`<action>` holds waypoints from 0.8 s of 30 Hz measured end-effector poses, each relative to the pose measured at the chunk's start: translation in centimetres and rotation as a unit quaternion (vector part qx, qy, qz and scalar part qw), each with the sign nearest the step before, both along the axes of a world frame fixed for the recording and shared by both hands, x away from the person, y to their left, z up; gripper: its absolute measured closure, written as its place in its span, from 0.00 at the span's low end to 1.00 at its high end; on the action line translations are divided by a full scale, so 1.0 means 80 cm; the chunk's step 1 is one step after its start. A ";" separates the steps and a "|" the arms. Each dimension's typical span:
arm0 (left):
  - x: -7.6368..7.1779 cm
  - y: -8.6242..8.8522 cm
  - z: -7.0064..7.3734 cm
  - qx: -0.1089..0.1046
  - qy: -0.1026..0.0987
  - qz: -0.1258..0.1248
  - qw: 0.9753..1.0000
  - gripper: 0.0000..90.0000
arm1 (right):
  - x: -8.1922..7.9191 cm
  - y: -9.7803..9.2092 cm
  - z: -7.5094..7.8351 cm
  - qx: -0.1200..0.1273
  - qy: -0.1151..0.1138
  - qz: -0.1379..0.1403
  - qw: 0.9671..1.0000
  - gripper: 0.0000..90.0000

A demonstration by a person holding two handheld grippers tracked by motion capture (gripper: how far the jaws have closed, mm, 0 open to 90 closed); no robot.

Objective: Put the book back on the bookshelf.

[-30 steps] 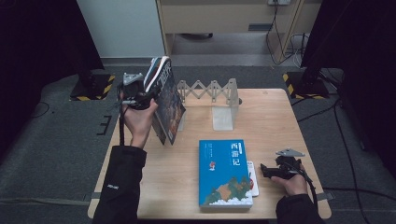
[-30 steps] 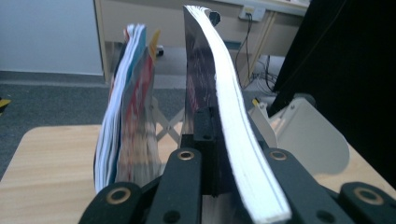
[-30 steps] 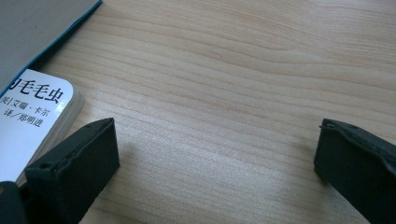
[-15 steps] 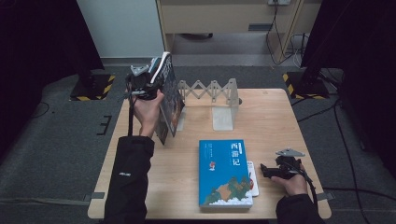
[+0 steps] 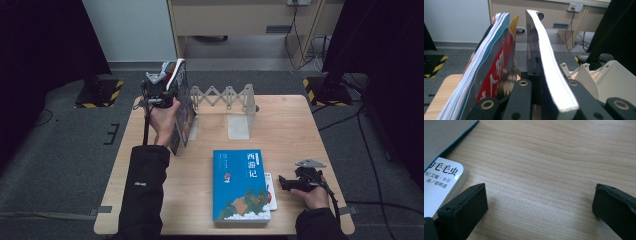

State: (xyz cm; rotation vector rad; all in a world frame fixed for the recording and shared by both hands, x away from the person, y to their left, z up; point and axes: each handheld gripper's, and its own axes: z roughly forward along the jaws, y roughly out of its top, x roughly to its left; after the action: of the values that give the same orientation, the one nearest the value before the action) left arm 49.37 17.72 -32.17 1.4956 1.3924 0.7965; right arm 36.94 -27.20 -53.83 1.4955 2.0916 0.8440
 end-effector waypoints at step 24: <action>-0.003 0.005 -0.031 0.028 -0.032 0.028 0.999 0.91 | 0.000 0.001 0.000 0.000 -0.001 -0.001 1.000 0.00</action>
State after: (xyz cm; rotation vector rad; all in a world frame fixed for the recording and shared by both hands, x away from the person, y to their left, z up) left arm 49.10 18.16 -34.62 1.4666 1.3794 0.9157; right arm 36.97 -27.16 -53.84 1.4972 2.0883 0.8445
